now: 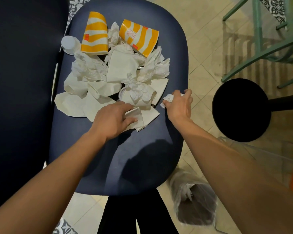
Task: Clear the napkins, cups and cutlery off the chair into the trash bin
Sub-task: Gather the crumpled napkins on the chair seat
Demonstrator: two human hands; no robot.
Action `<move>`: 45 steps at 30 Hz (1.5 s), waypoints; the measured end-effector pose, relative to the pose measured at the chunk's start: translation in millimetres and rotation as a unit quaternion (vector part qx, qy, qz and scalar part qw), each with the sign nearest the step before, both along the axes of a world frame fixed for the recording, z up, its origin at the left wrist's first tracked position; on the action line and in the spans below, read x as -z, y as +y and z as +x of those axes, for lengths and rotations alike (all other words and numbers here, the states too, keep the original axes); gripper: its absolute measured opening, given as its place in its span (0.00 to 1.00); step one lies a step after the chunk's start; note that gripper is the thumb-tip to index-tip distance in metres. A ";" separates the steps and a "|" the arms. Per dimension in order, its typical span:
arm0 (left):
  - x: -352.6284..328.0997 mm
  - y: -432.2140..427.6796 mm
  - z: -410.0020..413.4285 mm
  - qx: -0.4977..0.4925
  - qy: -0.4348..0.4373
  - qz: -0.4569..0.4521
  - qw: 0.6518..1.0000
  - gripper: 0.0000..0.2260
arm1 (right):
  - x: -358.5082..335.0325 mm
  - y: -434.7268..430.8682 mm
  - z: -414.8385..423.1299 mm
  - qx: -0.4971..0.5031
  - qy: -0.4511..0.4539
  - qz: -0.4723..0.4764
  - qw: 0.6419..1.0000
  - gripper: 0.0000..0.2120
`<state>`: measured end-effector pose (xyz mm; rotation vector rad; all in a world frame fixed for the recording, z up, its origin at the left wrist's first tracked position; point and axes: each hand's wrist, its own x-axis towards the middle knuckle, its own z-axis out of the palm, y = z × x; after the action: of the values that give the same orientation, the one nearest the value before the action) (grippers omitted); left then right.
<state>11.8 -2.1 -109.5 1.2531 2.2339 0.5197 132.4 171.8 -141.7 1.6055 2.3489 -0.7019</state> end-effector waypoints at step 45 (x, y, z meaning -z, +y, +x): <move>4.6 -61.2 -4.0 -0.247 -0.060 0.070 0.965 0.06 | -36.9 -52.3 -59.7 -0.168 0.037 0.131 0.976 0.16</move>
<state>7.8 -63.2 -114.1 0.6901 2.4343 0.9257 72.6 119.5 -104.8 1.2340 2.7684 -0.4010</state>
